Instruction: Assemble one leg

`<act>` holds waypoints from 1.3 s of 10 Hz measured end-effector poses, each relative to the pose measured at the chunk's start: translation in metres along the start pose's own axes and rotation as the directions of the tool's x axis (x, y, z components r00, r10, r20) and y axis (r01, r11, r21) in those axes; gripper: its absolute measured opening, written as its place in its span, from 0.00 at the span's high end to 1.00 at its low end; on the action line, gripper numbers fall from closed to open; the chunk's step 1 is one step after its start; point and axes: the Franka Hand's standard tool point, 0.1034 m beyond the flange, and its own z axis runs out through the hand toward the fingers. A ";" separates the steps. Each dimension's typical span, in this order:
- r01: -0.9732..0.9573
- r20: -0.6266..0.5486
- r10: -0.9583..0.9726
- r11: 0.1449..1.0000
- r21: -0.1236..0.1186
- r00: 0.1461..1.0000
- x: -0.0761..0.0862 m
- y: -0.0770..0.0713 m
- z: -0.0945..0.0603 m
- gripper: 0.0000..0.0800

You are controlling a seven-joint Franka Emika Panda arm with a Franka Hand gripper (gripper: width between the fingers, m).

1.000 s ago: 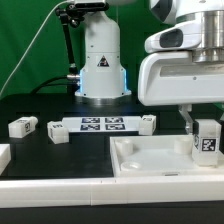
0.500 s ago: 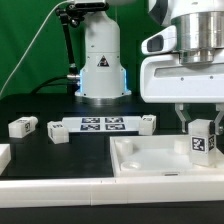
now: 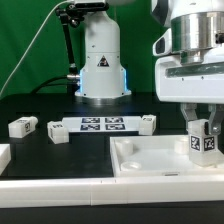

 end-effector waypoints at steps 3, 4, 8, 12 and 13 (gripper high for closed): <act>0.251 -0.003 -0.251 0.968 0.001 0.968 0.005 0.000 0.000 0.28; 0.378 -0.005 -0.378 0.926 0.000 0.926 0.006 -0.001 -0.001 0.28; 0.744 -0.009 -0.744 0.669 -0.013 0.669 0.001 -0.002 -0.001 0.19; 0.958 0.006 -0.959 0.284 -0.045 0.284 -0.010 0.004 0.002 0.19; 0.986 0.018 -0.987 0.158 -0.045 0.159 -0.005 0.005 0.002 0.19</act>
Offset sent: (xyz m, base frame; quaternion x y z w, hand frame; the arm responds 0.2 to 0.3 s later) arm 0.0067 -0.0012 0.0036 -0.0092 0.0070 -0.3105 0.9505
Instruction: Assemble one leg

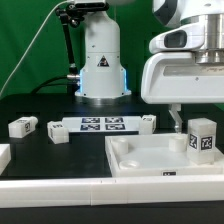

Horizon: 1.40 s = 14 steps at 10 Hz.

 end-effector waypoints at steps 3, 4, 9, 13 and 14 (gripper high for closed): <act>0.067 0.006 -0.067 0.998 -0.002 0.998 0.001 0.004 0.000 0.31; 0.056 0.006 -0.056 0.998 -0.002 0.998 0.001 0.004 0.000 0.56; -0.363 0.009 0.363 0.932 0.001 0.932 -0.001 -0.001 0.001 0.64; -0.783 0.021 0.783 0.621 -0.002 0.621 -0.003 0.004 0.002 0.64; -0.869 0.025 0.869 0.494 -0.011 0.494 -0.004 0.004 0.002 0.64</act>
Offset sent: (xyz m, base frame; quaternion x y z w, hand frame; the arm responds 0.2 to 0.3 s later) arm 0.0000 0.0000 0.0000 0.0000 0.0000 0.0000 1.0000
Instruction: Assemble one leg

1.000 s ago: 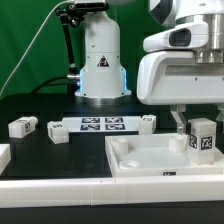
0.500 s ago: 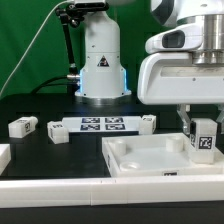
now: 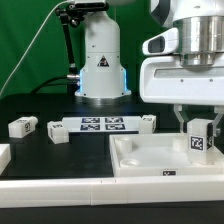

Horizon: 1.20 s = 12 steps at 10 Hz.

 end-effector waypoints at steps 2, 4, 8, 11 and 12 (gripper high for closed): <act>-0.236 -0.004 0.236 0.972 -0.009 0.972 0.000 0.001 0.000 0.63; -0.398 0.010 0.398 0.918 -0.003 0.917 0.001 0.001 0.000 0.63; -0.419 0.018 0.419 0.908 -0.005 0.908 0.001 0.001 0.000 0.51; -0.132 0.014 0.132 0.991 -0.006 0.991 0.000 0.001 0.001 0.24; -0.033 0.014 0.033 0.999 -0.006 0.999 -0.001 0.000 0.001 0.24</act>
Offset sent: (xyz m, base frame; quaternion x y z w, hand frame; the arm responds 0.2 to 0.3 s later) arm -0.0009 -0.0085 -0.0183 -0.0158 0.0161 0.2232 0.9745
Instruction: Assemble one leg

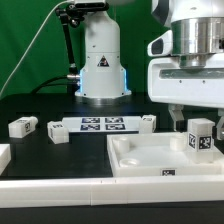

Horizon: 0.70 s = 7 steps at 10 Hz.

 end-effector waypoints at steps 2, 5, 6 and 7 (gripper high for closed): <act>0.183 0.000 -0.183 0.983 0.003 0.983 -0.002 -0.003 -0.001 0.19; 0.479 -0.004 -0.479 0.878 -0.001 0.878 -0.003 -0.003 -0.001 0.19; 0.577 -0.005 -0.577 0.816 -0.006 0.816 -0.004 -0.004 -0.001 0.19; 0.649 -0.004 -0.649 0.761 -0.009 0.761 -0.006 -0.004 -0.001 0.19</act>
Offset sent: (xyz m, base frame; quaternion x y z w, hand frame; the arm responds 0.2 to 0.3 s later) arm -0.0055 0.0072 0.0030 0.0083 -0.0196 -0.2237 0.9744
